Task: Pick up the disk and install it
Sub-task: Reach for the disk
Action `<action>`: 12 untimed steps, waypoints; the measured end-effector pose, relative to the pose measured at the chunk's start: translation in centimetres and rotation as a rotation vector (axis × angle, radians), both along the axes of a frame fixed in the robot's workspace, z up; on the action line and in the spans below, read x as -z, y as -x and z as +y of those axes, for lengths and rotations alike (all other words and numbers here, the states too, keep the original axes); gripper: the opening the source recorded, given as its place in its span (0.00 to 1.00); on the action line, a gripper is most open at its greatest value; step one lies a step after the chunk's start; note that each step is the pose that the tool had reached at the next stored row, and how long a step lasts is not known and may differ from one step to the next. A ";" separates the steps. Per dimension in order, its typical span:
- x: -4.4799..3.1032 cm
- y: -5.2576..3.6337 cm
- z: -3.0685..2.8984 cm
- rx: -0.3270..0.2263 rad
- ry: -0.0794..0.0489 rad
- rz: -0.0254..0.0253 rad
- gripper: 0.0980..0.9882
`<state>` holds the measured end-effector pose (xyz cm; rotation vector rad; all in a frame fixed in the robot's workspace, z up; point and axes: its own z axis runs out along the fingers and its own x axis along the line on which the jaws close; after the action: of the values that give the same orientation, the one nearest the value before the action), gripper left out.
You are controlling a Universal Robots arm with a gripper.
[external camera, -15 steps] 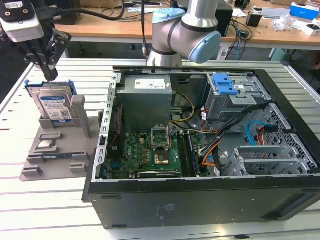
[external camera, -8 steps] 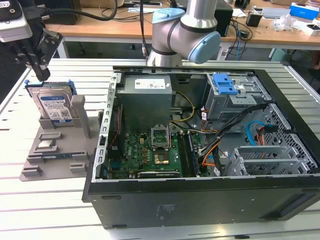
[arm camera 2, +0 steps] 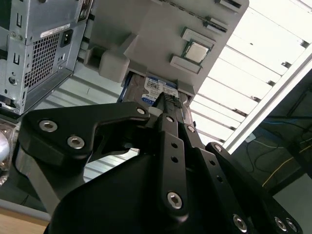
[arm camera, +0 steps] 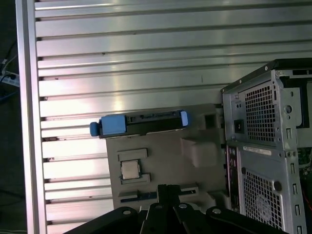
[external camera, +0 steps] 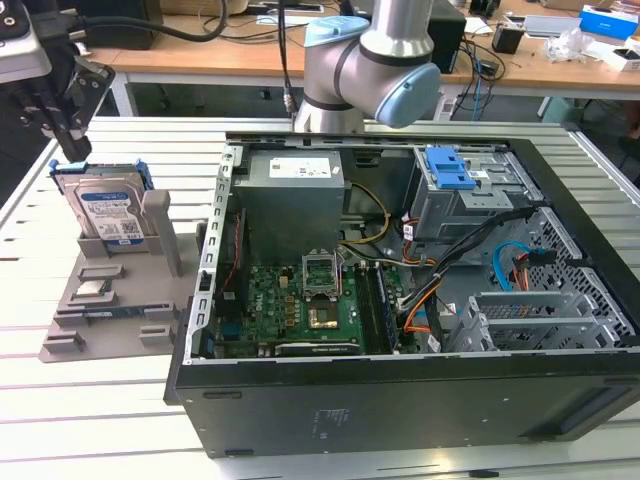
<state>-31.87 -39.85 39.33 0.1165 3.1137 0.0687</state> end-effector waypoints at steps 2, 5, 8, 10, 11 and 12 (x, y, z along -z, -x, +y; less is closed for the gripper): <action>0.00 0.37 0.00 0.000 0.000 0.0000 0.01; 0.00 0.78 0.00 0.000 0.000 -0.0001 0.01; 0.00 1.33 0.00 0.000 0.000 0.0000 0.01; 0.00 1.60 0.00 0.000 0.000 0.0000 0.01; 0.00 1.68 0.00 0.000 0.000 0.0000 0.01; 0.00 1.79 0.00 0.000 0.000 0.0000 0.01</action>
<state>-33.67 -39.85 39.33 0.1166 3.1137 0.0686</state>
